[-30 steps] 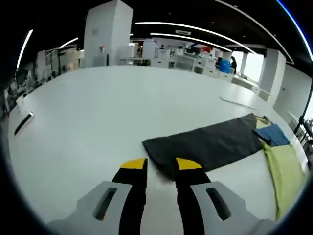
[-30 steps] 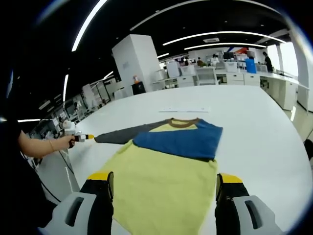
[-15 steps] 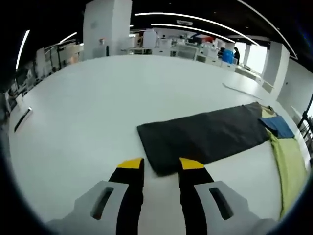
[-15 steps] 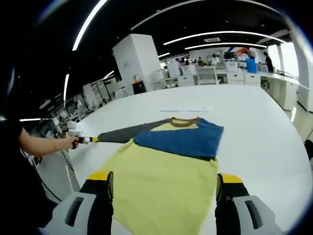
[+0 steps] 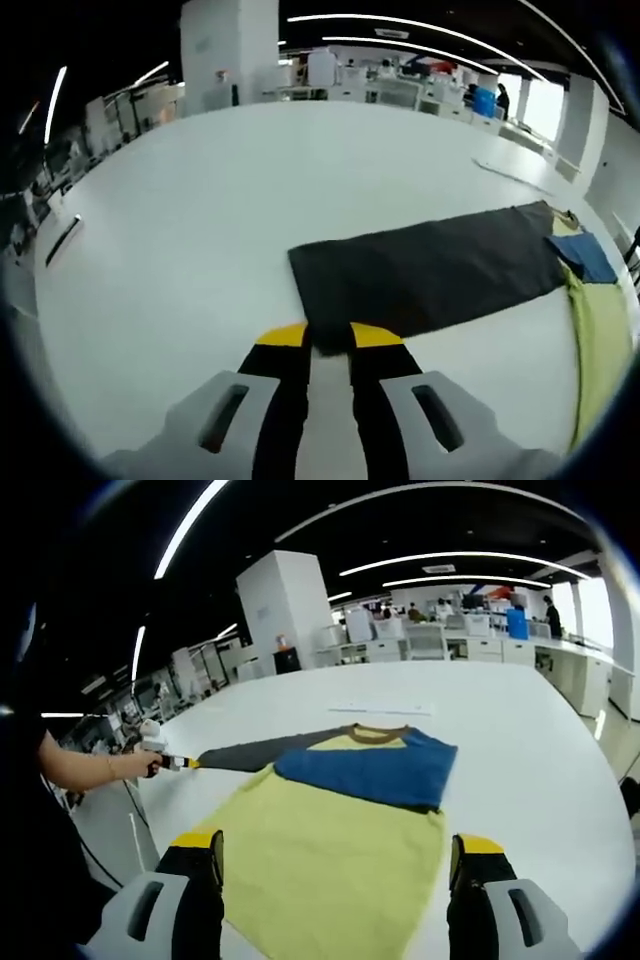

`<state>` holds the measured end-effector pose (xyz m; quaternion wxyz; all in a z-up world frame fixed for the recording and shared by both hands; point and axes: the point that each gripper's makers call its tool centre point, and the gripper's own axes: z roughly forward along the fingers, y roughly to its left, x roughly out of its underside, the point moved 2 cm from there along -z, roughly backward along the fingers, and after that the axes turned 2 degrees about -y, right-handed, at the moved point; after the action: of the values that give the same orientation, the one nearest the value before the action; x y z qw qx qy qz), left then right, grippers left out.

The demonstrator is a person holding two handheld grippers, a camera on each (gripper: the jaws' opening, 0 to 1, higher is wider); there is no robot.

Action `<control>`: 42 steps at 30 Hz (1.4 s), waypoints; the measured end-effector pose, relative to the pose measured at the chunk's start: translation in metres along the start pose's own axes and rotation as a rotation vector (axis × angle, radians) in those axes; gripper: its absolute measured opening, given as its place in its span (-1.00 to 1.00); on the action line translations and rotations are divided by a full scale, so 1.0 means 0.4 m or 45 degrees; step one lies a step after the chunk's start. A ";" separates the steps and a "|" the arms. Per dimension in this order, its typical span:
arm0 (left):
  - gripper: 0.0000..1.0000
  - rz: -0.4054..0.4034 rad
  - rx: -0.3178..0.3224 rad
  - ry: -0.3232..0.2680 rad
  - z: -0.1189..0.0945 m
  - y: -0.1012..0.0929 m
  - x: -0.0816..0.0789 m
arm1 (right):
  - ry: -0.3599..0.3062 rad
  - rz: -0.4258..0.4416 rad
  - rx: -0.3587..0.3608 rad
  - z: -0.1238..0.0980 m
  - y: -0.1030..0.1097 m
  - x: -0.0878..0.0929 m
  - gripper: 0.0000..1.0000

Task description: Fold the garment on the visible template until the final outline fits inside the template.

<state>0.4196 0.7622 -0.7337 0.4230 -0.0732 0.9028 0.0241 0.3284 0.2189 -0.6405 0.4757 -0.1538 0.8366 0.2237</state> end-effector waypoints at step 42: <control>-0.98 -0.155 0.066 -0.097 -0.024 -0.067 -0.076 | -0.003 -0.077 -0.023 -0.008 0.015 0.008 0.98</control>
<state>0.4356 0.7380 -0.7038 0.4596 -0.1160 0.8802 -0.0224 0.3217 0.2223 -0.6405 0.4820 -0.1830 0.8290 0.2169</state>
